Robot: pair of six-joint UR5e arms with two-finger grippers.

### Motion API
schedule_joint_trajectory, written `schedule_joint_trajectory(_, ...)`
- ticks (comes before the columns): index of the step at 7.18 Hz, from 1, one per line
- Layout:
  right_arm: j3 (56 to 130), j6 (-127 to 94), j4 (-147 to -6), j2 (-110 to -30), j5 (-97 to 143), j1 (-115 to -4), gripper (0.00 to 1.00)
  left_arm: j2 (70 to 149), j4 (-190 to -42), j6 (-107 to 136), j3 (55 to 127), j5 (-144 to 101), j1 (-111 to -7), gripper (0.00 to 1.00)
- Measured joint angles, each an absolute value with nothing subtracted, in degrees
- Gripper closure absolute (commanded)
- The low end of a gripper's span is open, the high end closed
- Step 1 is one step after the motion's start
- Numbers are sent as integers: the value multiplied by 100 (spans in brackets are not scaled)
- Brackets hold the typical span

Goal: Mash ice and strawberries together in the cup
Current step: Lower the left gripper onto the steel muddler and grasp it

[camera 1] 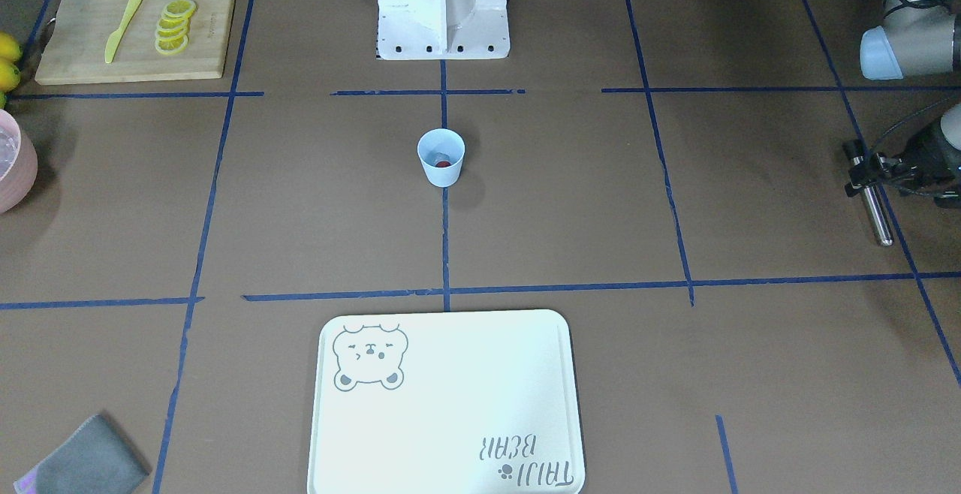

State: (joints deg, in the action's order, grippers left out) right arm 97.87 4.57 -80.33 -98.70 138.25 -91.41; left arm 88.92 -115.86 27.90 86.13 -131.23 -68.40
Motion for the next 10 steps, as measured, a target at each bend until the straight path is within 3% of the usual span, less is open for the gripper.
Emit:
schedule_joint_trajectory(6,9789,453,-8033,-9862,13825,-9141,1,9014,-11798,2823,8137,-12871,-6864,0)
schedule_joint_trajectory(10,9793,448,-8031,-9851,13825,-9141,1,9115,-12687,3005,7491,-12867,-6851,0)
